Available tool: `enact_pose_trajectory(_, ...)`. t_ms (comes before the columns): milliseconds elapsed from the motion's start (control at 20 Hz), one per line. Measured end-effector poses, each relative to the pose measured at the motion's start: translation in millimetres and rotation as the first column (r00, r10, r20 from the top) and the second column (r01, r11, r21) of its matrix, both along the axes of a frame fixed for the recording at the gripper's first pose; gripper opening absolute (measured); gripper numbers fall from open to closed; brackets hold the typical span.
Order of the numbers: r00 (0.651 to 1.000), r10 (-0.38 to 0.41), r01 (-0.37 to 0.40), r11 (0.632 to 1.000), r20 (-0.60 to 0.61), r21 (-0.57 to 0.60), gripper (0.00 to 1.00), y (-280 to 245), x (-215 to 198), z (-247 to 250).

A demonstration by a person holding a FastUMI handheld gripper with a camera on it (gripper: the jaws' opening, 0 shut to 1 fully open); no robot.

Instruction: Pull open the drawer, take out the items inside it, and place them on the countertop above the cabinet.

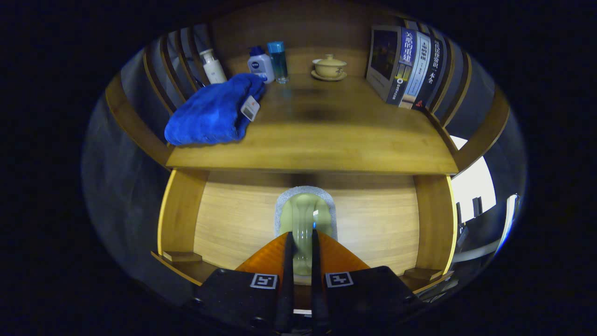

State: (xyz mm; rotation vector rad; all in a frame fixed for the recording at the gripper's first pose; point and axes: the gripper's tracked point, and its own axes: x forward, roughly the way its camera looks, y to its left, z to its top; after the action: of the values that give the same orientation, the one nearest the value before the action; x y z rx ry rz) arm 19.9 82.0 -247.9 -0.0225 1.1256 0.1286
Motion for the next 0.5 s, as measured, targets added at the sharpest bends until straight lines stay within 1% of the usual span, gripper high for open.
enact_pose_trajectory(250,1.000,-0.017,0.017,1.000,0.024,0.002,0.24,-3,19,35)
enact_pose_trajectory(500,0.997,-0.038,0.038,0.999,0.060,-0.003,0.24,-6,54,65)
